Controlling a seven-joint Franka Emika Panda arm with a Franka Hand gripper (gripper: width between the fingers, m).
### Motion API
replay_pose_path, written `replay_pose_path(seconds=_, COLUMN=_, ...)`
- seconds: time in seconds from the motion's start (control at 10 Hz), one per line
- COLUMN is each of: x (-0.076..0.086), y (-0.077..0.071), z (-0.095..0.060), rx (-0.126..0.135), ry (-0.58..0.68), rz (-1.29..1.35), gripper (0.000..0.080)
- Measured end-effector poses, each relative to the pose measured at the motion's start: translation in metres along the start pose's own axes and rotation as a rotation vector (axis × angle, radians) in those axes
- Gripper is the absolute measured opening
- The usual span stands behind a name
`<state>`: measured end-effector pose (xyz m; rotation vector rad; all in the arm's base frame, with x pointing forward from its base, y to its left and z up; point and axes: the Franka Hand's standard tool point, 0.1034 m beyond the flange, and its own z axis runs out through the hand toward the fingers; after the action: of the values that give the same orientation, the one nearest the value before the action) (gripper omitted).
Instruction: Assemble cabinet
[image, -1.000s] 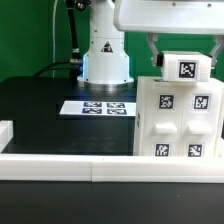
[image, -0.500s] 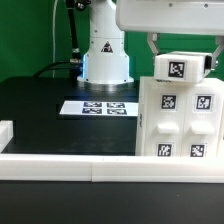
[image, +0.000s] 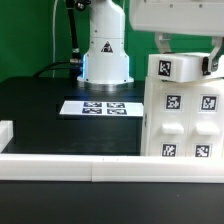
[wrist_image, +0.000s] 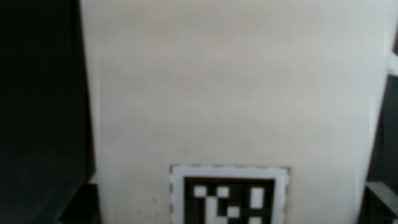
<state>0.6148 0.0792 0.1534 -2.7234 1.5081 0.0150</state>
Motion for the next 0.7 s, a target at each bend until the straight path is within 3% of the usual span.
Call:
replay_pose_path(seconds=0.4, x=0.0039, y=-0.0018, z=0.0007, rx=0.027, ry=-0.006, rz=0.308, gripper=0.0566)
replay_pose_path(seconds=0.7, x=0.0036, y=-0.0022, z=0.0007, rx=0.031, ry=-0.026, rz=0.583, gripper=0.0566)
